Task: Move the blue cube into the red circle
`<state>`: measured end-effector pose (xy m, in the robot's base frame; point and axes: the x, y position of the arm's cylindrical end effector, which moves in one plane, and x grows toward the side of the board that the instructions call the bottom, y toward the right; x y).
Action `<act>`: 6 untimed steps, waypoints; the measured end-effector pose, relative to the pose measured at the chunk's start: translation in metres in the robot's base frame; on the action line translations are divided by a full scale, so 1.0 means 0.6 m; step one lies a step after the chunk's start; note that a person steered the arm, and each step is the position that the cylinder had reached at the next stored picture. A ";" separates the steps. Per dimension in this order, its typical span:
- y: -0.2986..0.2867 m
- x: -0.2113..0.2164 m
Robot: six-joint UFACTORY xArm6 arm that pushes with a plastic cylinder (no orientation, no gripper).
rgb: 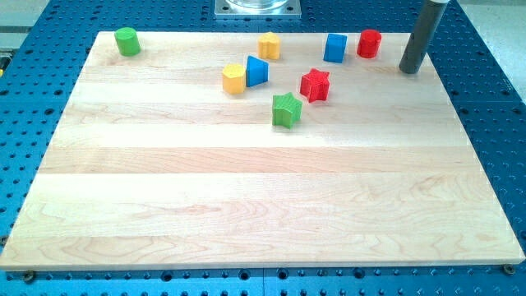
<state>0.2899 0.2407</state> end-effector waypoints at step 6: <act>-0.155 -0.127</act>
